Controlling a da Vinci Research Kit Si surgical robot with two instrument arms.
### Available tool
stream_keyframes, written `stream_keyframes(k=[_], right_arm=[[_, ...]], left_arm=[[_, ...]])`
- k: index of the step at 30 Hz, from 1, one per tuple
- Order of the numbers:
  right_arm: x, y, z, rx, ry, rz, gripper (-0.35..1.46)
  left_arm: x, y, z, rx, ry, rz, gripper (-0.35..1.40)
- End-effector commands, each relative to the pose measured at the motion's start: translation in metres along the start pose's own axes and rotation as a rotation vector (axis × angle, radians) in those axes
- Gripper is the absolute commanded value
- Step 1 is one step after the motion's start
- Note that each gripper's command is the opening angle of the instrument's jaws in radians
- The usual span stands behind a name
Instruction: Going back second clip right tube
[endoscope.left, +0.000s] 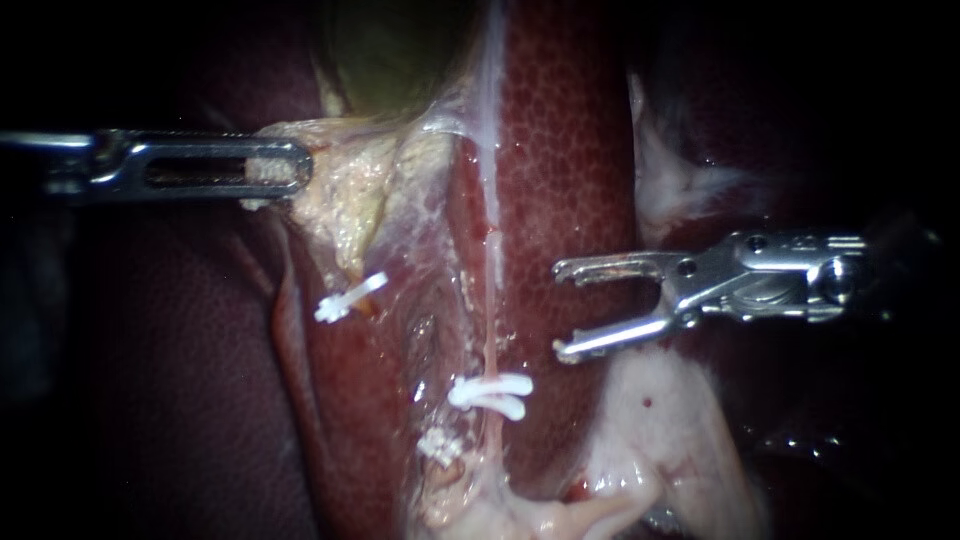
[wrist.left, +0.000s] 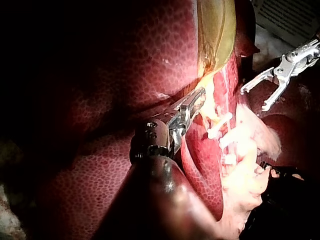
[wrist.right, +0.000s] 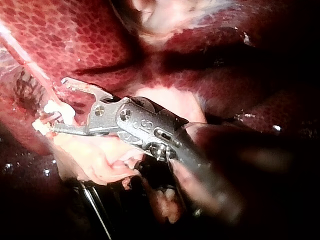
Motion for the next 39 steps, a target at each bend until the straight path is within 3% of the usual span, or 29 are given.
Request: stream_keyframes(k=[1, 5, 10, 17, 25, 32, 39], right_arm=[[0.0005, -0.0004, -0.0001, 0.002, 0.0, -0.006, 0.6], [0.002, -0.0017, -0.0007, 0.005, 0.005, -0.035, 0.6], [0.0029, -0.0022, -0.0014, 0.007, 0.02, -0.054, 0.6], [0.0028, -0.0021, -0.0016, 0.008, 0.019, -0.053, 0.6], [0.0028, -0.0021, -0.0018, 0.008, 0.022, -0.053, 0.6], [0.0028, -0.002, -0.002, 0.008, 0.022, -0.052, 0.6], [0.0028, -0.0019, -0.0021, 0.008, 0.022, -0.052, 0.6]], left_arm=[[0.0, 0.0, 0.0, 0.0, 0.0, 0.0, -0.35], [0.0, 0.0, 0.0001, 0.0, 0.0, 0.0, -0.35], [0.0001, 0.0001, 0.0003, -0.001, -0.001, 0.001, -0.35], [0.0016, 0.0006, 0.002, 0.003, 0.001, 0.01, -0.35], [0.0042, 0.001, 0.0057, 0.014, 0.039, 0.033, -0.35], [0.005, 0.0015, 0.0079, 0.016, 0.055, 0.033, -0.35], [0.0054, 0.0015, 0.0088, 0.02, 0.062, 0.03, -0.35]])
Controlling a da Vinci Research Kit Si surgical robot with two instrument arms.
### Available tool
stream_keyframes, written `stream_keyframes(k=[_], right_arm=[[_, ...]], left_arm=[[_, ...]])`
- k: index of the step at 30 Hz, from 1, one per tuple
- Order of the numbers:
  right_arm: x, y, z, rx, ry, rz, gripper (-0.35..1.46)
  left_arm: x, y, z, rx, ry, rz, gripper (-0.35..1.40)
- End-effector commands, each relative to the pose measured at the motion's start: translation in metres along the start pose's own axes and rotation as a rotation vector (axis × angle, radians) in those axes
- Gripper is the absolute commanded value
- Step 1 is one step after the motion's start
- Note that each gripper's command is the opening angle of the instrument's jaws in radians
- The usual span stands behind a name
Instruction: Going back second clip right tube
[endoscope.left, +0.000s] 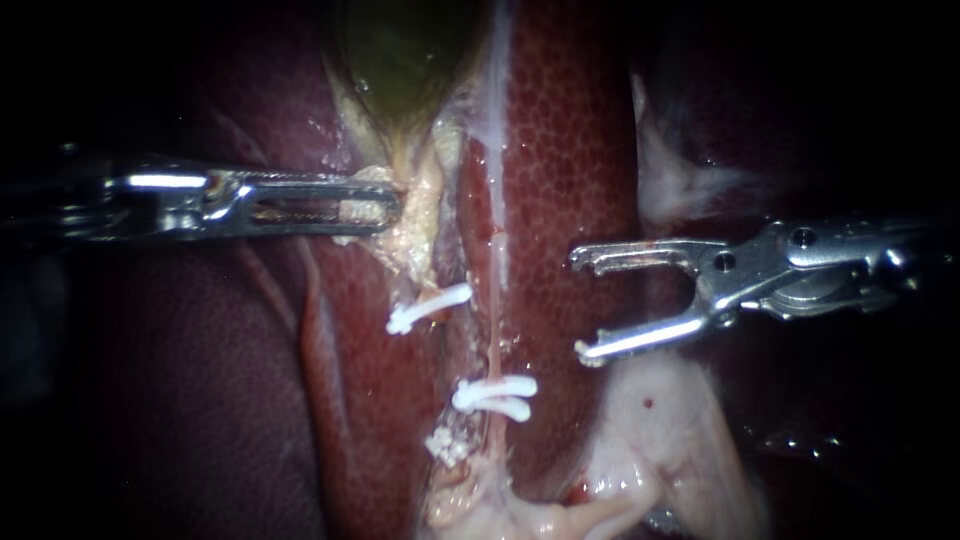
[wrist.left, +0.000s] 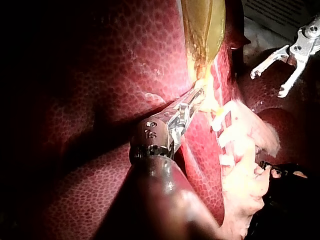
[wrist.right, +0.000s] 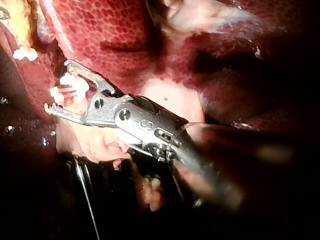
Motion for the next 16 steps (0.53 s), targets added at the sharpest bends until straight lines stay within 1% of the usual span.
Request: stream_keyframes(k=[1, 16], right_arm=[[0.0, 0.0, 0.0, 0.0, 0.0, 0.0, 0.6], [0.0, 0.0, 0.0, 0.0, 0.006, 0.001, 0.6]], left_arm=[[0.0, 0.0, 0.0, 0.002, 0.001, 0.001, -0.35], [0.0001, -0.0002, 0.0, 0.004, 0.001, 0.001, -0.35]])
